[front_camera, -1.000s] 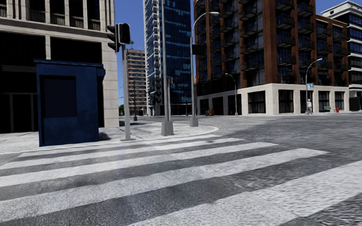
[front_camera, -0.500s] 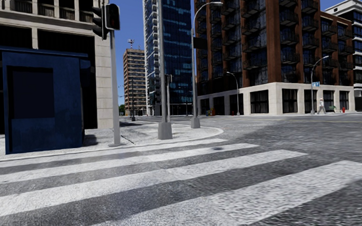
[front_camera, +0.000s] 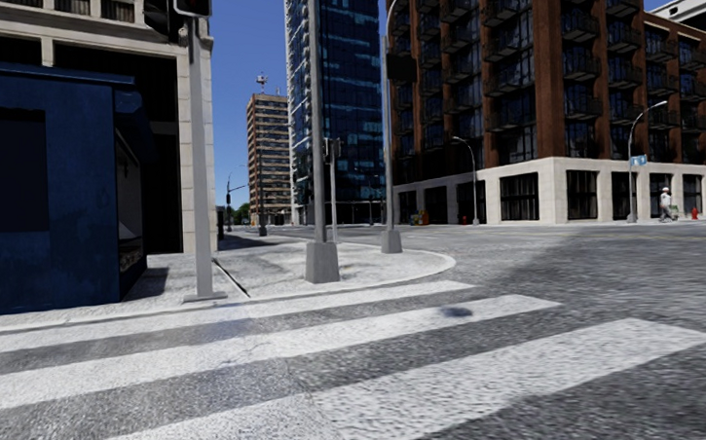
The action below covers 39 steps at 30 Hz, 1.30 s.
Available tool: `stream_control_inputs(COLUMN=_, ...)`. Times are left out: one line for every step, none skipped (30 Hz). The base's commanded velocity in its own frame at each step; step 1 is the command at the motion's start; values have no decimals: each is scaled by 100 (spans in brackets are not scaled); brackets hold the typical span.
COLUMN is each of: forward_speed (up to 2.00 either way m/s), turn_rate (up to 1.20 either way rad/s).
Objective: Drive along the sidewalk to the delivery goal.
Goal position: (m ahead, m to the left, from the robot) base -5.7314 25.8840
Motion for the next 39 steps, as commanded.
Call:
stream_control_inputs(forward_speed=200, turn_rate=78)
stream_control_inputs(forward_speed=200, turn_rate=78)
stream_control_inputs(forward_speed=200, turn_rate=78)
stream_control_inputs(forward_speed=200, turn_rate=78)
stream_control_inputs(forward_speed=200, turn_rate=58)
stream_control_inputs(forward_speed=200, turn_rate=16)
stream_control_inputs(forward_speed=200, turn_rate=6)
stream_control_inputs(forward_speed=200, turn_rate=2)
stream_control_inputs(forward_speed=200, turn_rate=2)
stream_control_inputs(forward_speed=200, turn_rate=0)
stream_control_inputs(forward_speed=200, turn_rate=0)
stream_control_inputs(forward_speed=200, turn_rate=0)
stream_control_inputs(forward_speed=200, turn_rate=0)
stream_control_inputs(forward_speed=200, turn_rate=0)
stream_control_inputs(forward_speed=200, turn_rate=0)
stream_control_inputs(forward_speed=200, turn_rate=0)
stream_control_inputs(forward_speed=200, turn_rate=0)
stream_control_inputs(forward_speed=200, turn_rate=0)
stream_control_inputs(forward_speed=200, turn_rate=0)
stream_control_inputs(forward_speed=200, turn_rate=0)
stream_control_inputs(forward_speed=200, turn_rate=0)
stream_control_inputs(forward_speed=200, turn_rate=0)
stream_control_inputs(forward_speed=200, turn_rate=0)
stream_control_inputs(forward_speed=200, turn_rate=0)
stream_control_inputs(forward_speed=200, turn_rate=0)
stream_control_inputs(forward_speed=200, turn_rate=0)
stream_control_inputs(forward_speed=200, turn_rate=0)
stream_control_inputs(forward_speed=200, turn_rate=0)
stream_control_inputs(forward_speed=200, turn_rate=0)
stream_control_inputs(forward_speed=200, turn_rate=0)
stream_control_inputs(forward_speed=200, turn_rate=0)
stream_control_inputs(forward_speed=200, turn_rate=0)
stream_control_inputs(forward_speed=200, turn_rate=0)
stream_control_inputs(forward_speed=200, turn_rate=0)
stream_control_inputs(forward_speed=200, turn_rate=0)
stream_control_inputs(forward_speed=200, turn_rate=0)
stream_control_inputs(forward_speed=200, turn_rate=0)
stream_control_inputs(forward_speed=200, turn_rate=0)
stream_control_inputs(forward_speed=200, turn_rate=3)
